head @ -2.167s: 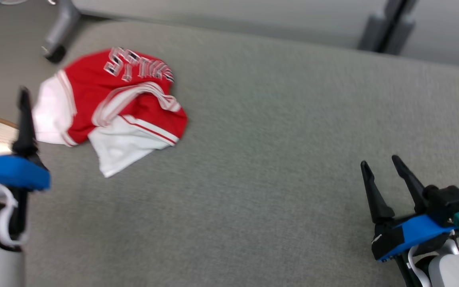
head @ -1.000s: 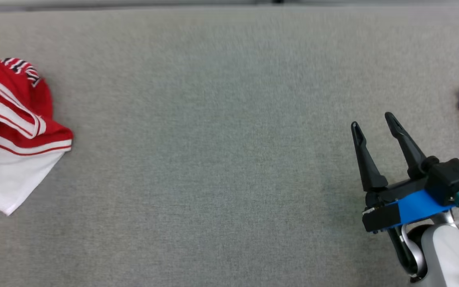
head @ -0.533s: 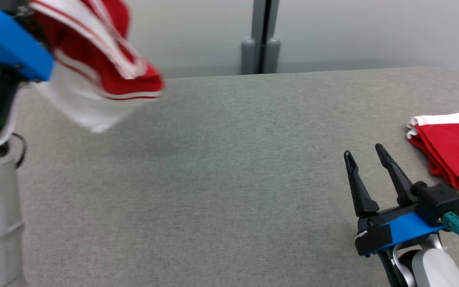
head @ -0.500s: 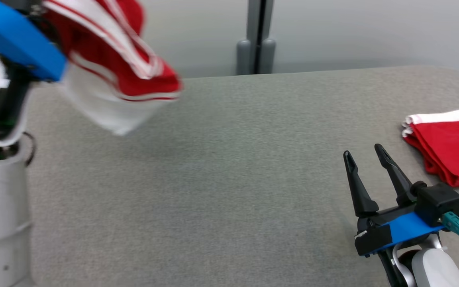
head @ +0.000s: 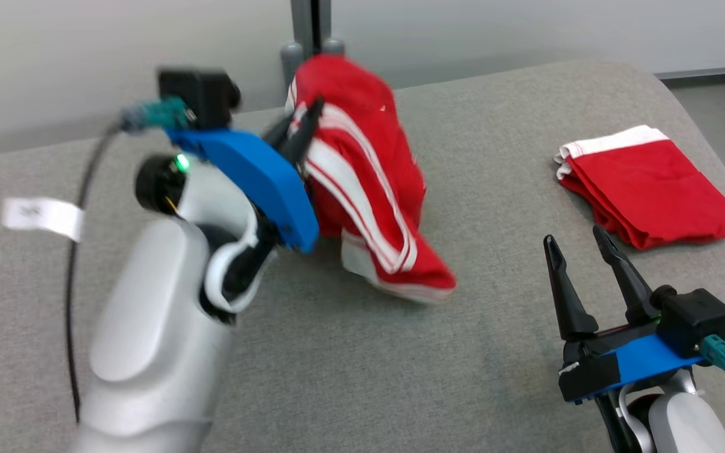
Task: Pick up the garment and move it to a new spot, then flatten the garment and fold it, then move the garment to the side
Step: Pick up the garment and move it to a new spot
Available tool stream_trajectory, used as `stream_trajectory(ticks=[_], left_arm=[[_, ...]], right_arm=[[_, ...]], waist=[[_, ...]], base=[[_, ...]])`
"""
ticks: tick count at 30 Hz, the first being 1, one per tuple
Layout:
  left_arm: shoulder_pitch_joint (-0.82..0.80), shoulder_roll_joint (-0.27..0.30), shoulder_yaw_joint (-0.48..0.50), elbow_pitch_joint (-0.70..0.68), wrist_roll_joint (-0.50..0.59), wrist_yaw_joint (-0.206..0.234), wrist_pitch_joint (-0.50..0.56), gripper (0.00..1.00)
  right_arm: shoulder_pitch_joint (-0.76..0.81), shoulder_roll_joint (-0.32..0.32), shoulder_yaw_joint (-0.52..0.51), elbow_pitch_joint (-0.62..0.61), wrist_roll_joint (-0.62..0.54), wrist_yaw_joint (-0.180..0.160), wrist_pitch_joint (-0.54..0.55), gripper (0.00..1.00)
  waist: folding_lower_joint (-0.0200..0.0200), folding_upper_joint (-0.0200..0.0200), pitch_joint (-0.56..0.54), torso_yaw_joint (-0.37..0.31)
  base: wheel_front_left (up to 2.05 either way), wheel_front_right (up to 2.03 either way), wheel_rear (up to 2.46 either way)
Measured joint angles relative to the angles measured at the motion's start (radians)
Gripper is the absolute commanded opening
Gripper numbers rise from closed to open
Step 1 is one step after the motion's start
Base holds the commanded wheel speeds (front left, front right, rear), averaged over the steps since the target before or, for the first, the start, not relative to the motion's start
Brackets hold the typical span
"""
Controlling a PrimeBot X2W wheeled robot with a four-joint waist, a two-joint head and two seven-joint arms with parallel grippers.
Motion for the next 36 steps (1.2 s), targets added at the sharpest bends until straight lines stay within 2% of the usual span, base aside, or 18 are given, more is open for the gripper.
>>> stream_trajectory(ticks=[3, 4, 5, 6, 7, 8, 12, 17, 23, 27, 30, 36], left_arm=[[0.061, -0.013, -0.044, 0.093, 0.010, -0.008, -0.054, 0.00], [0.098, -0.017, -0.074, 0.161, 0.032, -0.008, -0.100, 0.00], [0.098, -0.017, -0.074, 0.161, 0.032, -0.008, -0.100, 0.13], [0.111, -0.015, -0.096, 0.192, 0.056, -0.011, -0.130, 0.36], [0.120, -0.013, -0.116, 0.226, 0.082, -0.015, -0.156, 0.85], [0.130, -0.012, -0.128, 0.259, 0.098, -0.015, -0.178, 1.00], [0.159, -0.017, -0.147, 0.348, 0.113, -0.015, -0.280, 1.00], [0.179, -0.022, -0.145, 0.332, 0.099, -0.025, -0.444, 1.00], [0.293, 0.049, -0.084, 0.255, 0.087, -0.017, -0.640, 1.00], [0.386, 0.100, -0.017, 0.200, 0.074, 0.016, -0.693, 1.00], [0.485, 0.139, 0.055, 0.151, 0.065, 0.059, -0.710, 1.00], [0.597, 0.166, 0.127, 0.091, 0.054, 0.101, -0.715, 1.00]], right_arm=[[-0.005, 0.002, 0.004, 0.004, 0.004, 0.000, -0.004, 1.00], [-0.005, 0.005, 0.007, 0.010, 0.004, 0.000, -0.004, 1.00], [-0.005, 0.005, 0.007, 0.010, 0.004, 0.000, -0.004, 1.00], [-0.005, 0.006, 0.007, 0.013, 0.005, 0.000, -0.005, 1.00], [-0.005, 0.007, 0.008, 0.014, 0.005, 0.000, -0.006, 1.00], [-0.005, 0.008, 0.007, 0.016, 0.006, 0.000, -0.007, 1.00], [-0.004, 0.006, -0.012, 0.019, 0.006, 0.000, -0.008, 1.00], [0.009, 0.005, -0.025, 0.014, 0.003, 0.000, -0.006, 1.00], [0.044, 0.006, -0.034, 0.009, -0.001, 0.000, 0.011, 1.00], [0.083, 0.006, -0.055, 0.003, -0.001, 0.000, 0.020, 1.00], [0.120, 0.007, -0.068, 0.013, -0.001, 0.000, 0.028, 1.00], [0.157, 0.009, -0.082, 0.033, 0.001, 0.000, 0.027, 1.00]], waist=[[0.0000, 0.0000, 0.012, -0.019], [0.0000, 0.0000, 0.017, -0.026], [0.0000, 0.0000, 0.017, -0.026], [0.0000, 0.0000, 0.018, -0.028], [0.0000, 0.0000, 0.017, -0.030], [0.0000, 0.0000, 0.016, -0.031], [0.0000, 0.0000, 0.004, -0.021], [-0.0001, 0.0000, -0.026, 0.014], [0.0000, 0.0000, -0.078, 0.063], [-0.0002, 0.0000, -0.115, 0.088], [-0.0001, 0.0000, -0.145, 0.117], [-0.0002, 0.0000, -0.171, 0.133]], base=[[0.00, 0.00, 0.00], [0.00, 0.00, 0.00], [0.00, 0.00, 0.00], [0.00, 0.00, 0.00], [0.00, 0.00, 0.00], [0.00, 0.00, 0.00], [0.00, 0.00, 0.00], [0.00, 0.00, 0.00], [0.00, 0.00, 0.00], [0.00, 0.00, 0.00], [0.00, 0.00, 0.00], [0.00, 0.00, 0.00]])
